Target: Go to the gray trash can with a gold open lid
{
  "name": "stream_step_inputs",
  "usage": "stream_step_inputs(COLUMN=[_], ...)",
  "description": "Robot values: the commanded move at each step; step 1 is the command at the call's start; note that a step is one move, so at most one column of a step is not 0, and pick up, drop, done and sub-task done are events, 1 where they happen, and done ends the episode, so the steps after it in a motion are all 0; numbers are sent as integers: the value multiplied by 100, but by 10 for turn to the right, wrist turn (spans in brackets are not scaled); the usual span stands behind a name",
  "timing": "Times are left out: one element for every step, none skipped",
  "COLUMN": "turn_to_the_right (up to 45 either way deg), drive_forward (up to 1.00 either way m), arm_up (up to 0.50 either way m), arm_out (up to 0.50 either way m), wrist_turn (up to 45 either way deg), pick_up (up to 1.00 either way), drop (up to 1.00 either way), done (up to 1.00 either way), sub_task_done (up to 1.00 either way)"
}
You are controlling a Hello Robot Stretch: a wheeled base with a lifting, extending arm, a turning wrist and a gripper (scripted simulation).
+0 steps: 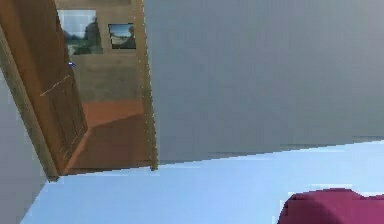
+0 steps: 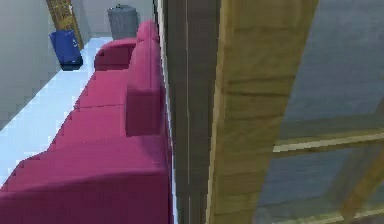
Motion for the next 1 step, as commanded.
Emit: stream_step_inputs(turn_to_the_right=[120], drive_forward=[0], arm_up=[0], arm_out=[0], wrist_turn=[0], pick_up=[0], drop=[0], done=[0], sub_task_done=[0])
